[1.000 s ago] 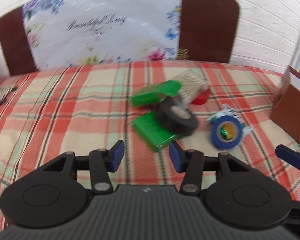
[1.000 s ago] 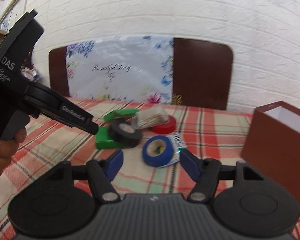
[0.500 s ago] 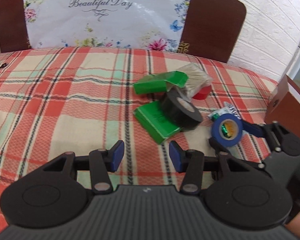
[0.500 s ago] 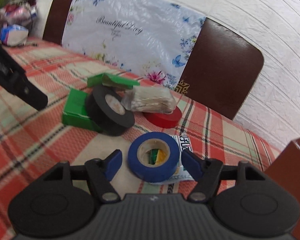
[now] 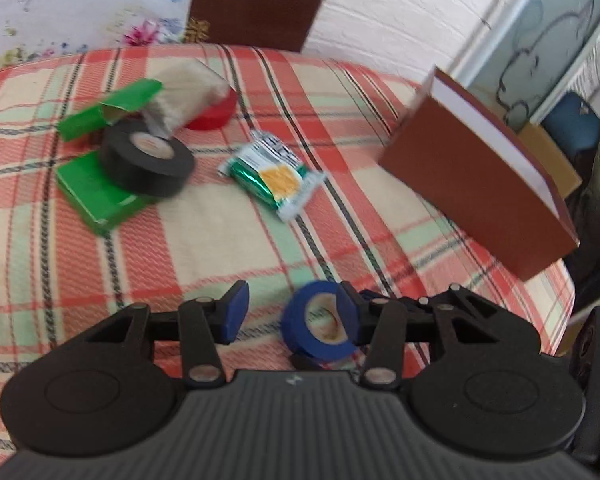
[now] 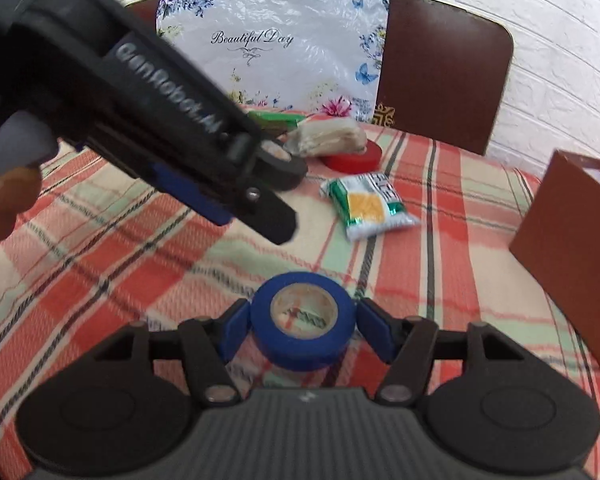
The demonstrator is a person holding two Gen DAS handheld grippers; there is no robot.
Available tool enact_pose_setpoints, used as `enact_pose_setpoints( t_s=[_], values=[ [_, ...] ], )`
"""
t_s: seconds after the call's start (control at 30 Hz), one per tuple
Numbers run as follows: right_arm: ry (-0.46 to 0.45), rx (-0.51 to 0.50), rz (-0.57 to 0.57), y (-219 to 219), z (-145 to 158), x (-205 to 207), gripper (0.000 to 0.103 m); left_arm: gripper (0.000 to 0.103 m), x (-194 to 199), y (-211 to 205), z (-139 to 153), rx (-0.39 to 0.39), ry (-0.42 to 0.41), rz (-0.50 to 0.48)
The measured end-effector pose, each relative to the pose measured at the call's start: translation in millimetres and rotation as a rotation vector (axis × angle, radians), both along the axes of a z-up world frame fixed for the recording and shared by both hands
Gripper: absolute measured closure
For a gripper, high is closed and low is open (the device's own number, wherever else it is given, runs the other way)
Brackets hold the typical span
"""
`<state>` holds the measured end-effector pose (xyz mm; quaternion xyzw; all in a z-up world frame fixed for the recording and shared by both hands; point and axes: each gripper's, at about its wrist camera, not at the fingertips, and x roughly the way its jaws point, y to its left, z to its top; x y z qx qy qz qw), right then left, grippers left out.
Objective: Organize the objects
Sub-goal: 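Carry the blue tape to the box and release it inside, then grasp the small green box with the left tool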
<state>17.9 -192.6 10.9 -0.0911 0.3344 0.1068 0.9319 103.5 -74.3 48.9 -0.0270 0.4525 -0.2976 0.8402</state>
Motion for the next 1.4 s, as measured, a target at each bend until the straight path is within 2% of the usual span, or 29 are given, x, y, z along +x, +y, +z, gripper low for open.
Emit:
enact_pose_setpoints(
  t_s=[0.1, 0.17, 0.2, 0.23, 0.27, 0.3, 0.37, 0.43, 0.6, 0.67, 0.73, 0.8, 0.87, 1.07, 1.13, 1.23, 1.4],
  values=[
    [-0.007, -0.002, -0.005, -2.7, -3.4, -5.2, 0.035, 0.057, -2.3, -11.1, -6.9, 0.055, 0.009, -0.017],
    [-0.005, 0.01, -0.003, -4.8, -4.0, -4.4, 0.034, 0.067, -2.5, -16.9, -13.2, 0.105, 0.007, -0.024],
    [-0.004, 0.019, -0.003, -6.1, -5.1, -3.8, 0.035, 0.068, -0.9, -17.7, -17.4, 0.141, 0.0, -0.016],
    [-0.001, 0.033, -0.002, -7.5, -6.2, -2.9, 0.037, 0.07, -0.7, -17.7, -21.6, 0.144, -0.004, -0.007],
    [0.007, 0.052, 0.008, -9.1, -7.4, -2.0, 0.041, 0.078, 1.2, -15.9, -23.5, 0.127, 0.008, -0.001],
    [0.01, 0.07, 0.024, -10.2, -7.2, -2.0, 0.044, 0.082, 2.6, -15.6, -23.1, 0.106, 0.029, 0.0],
    [-0.007, 0.063, 0.028, -10.0, -5.4, -5.1, 0.044, 0.082, 2.1, -21.7, -13.3, 0.114, 0.022, 0.009],
    [-0.049, 0.068, 0.014, -15.9, 1.4, -10.7, 0.044, 0.082, -2.4, -33.6, 9.4, 0.102, -0.022, -0.007],
    [-0.263, 0.008, -0.105, -55.0, 43.3, -25.3, 0.044, 0.082, -4.8, -98.7, 72.5, 0.01, -0.17, -0.115],
    [-0.342, -0.029, -0.185, -80.5, 59.5, -30.1, 0.044, 0.082, -8.6, -137.3, 87.8, -0.008, -0.219, -0.171],
    [-0.383, -0.046, -0.263, -109.3, 70.5, -32.7, 0.044, 0.082, -14.1, -176.5, 94.5, -0.018, -0.268, -0.232],
    [-0.399, -0.052, -0.338, -139.6, 76.8, -34.3, 0.044, 0.082, -15.0, -212.3, 92.6, -0.025, -0.284, -0.279],
    [-0.396, -0.046, -0.399, -168.4, 79.3, -34.6, 0.044, 0.082, -11.3, -244.3, 86.7, -0.036, -0.252, -0.308],
    [-0.336, -0.019, -0.513, -227.7, 67.4, -33.3, 0.043, 0.082, -3.7, -296.5, 59.2, -0.018, -0.18, -0.367],
    [-0.338, 0.008, -0.53, -237.5, 64.7, -35.3, 0.04, 0.082, -5.0, -302.4, 51.0, 0.01, -0.161, -0.372],
    [-0.343, 0.008, -0.542, -239.3, 63.2, -36.0, 0.036, 0.081, -10.5, -301.0, 47.5, 0.046, -0.179, -0.369],
    [-0.385, 0.016, -0.538, -225.0, 65.0, -48.9, 0.036, 0.081, -24.6, -257.8, 69.9, -0.007, -0.258, -0.353]
  ],
)
